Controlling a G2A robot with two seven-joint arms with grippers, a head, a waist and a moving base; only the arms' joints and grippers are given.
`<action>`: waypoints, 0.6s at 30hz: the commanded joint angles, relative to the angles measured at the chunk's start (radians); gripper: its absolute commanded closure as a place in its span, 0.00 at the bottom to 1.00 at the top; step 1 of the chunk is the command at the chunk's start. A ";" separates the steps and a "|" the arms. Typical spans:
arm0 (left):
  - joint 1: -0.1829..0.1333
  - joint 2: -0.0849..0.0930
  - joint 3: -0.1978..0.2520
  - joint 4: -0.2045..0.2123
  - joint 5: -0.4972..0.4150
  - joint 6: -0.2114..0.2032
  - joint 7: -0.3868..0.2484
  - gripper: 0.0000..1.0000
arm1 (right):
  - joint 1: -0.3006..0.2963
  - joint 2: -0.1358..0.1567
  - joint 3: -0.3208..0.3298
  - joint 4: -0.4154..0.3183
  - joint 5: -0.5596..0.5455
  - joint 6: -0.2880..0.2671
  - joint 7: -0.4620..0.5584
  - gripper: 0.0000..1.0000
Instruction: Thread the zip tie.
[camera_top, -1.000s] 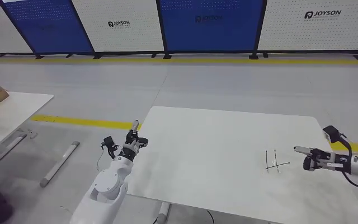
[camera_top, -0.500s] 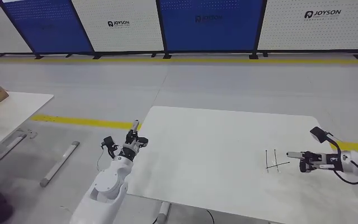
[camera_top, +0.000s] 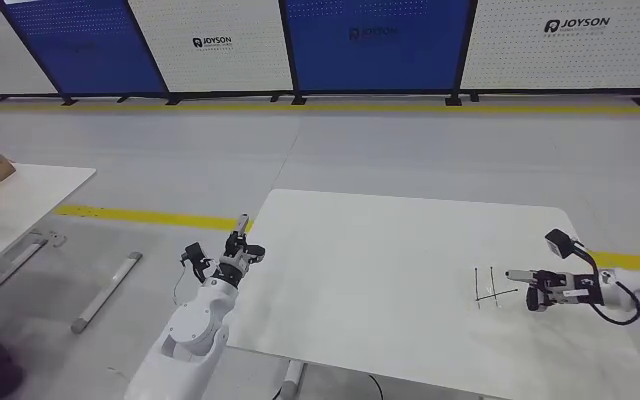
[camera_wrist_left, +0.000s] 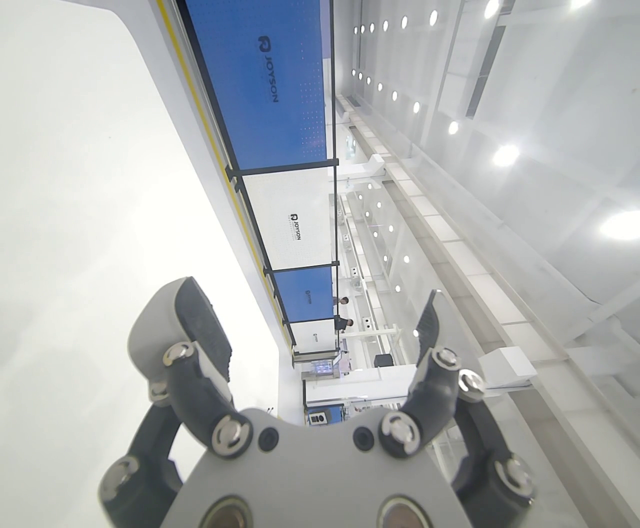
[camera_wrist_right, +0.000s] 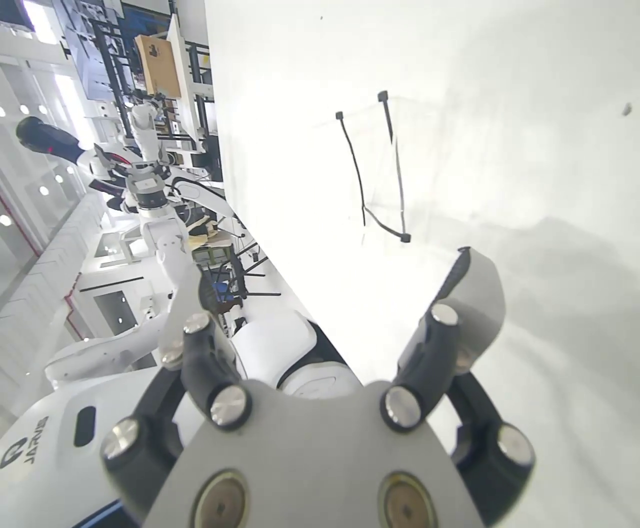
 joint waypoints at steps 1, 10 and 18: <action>0.000 0.000 0.000 0.000 0.000 0.000 0.000 0.00 | 0.023 -0.014 -0.019 0.042 -0.006 -0.002 0.000 0.00; 0.000 0.000 0.000 0.000 0.000 0.000 0.000 0.00 | 0.073 -0.054 -0.077 0.126 -0.021 -0.036 0.000 0.00; 0.000 0.000 0.000 0.000 0.000 0.000 0.000 0.00 | 0.073 -0.054 -0.077 0.126 -0.021 -0.036 0.000 0.00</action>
